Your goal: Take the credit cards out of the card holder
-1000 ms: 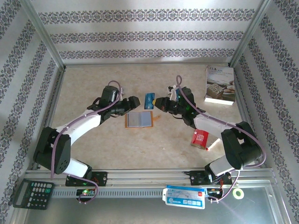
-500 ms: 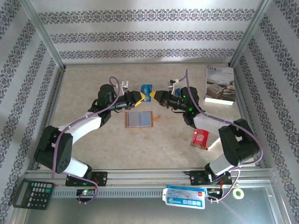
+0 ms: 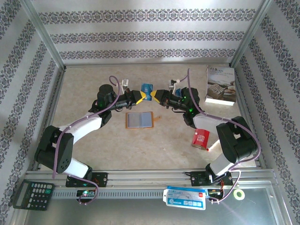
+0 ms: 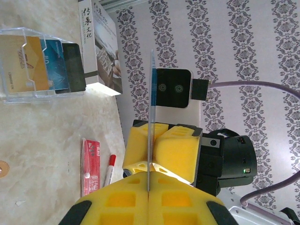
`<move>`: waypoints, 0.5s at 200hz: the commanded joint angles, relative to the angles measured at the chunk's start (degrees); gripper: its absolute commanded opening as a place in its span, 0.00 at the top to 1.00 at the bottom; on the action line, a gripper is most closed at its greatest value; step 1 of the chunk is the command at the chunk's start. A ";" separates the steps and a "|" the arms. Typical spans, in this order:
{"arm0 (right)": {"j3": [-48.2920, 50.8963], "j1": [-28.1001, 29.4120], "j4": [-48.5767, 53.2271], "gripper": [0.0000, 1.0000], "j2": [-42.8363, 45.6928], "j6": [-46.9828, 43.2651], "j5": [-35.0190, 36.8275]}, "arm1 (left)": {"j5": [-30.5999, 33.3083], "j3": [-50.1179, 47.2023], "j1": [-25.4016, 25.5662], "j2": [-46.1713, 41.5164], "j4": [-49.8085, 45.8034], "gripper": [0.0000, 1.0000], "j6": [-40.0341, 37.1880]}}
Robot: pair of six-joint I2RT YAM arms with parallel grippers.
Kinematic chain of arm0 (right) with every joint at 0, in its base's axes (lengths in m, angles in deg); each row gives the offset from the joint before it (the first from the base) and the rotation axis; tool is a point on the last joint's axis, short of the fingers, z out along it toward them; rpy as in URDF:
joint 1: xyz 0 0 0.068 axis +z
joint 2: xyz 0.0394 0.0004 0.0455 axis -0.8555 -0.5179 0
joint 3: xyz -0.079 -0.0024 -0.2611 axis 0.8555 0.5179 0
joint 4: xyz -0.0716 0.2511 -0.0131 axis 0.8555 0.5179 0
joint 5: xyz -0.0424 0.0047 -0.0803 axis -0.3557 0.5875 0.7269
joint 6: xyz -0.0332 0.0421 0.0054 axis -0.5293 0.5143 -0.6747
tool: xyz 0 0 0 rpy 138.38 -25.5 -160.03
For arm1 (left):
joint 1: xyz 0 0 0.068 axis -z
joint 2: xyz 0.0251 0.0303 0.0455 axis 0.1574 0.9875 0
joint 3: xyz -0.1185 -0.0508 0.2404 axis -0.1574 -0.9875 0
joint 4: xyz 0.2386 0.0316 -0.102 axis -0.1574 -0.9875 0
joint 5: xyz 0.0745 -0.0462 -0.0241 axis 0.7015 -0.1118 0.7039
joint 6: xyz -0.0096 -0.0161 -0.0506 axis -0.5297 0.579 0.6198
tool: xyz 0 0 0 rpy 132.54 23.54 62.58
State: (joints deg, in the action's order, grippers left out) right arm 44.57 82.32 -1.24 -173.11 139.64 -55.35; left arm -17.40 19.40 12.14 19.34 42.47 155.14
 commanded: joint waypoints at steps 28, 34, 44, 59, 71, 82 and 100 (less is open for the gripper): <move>-2.56 1.44 -2.23 0.88 -1.86 0.09 -1.48 | -1.00 -0.79 -0.32 1.67 1.84 0.96 0.09; -2.63 1.38 -2.05 0.87 -2.18 0.08 -1.46 | -0.95 -0.86 -0.46 1.86 1.84 0.96 0.04; -2.73 1.37 -2.02 0.88 -2.46 0.08 -1.49 | -1.00 -0.90 -0.67 2.10 2.01 0.96 0.20; -2.95 1.39 -2.00 0.88 -2.88 -0.06 -1.55 | -1.02 -1.21 -0.90 2.20 2.26 0.96 0.29; -2.99 1.39 -1.34 0.92 -2.87 -0.43 -1.21 | -1.00 -1.34 -1.21 2.24 2.24 0.95 0.36; -3.05 1.20 -0.13 0.96 -2.75 -1.32 -0.89 | -0.86 -1.69 -1.61 2.09 1.81 0.93 0.18; -3.35 0.48 5.14 1.00 -1.89 -4.53 0.21 | 0.23 -2.38 -2.52 1.58 -0.49 0.81 -0.74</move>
State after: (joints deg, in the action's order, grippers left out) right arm 43.32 83.06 0.01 -175.82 139.12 -55.43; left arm -17.46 18.27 11.06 21.00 42.65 155.05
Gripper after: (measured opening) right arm 0.045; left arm 0.130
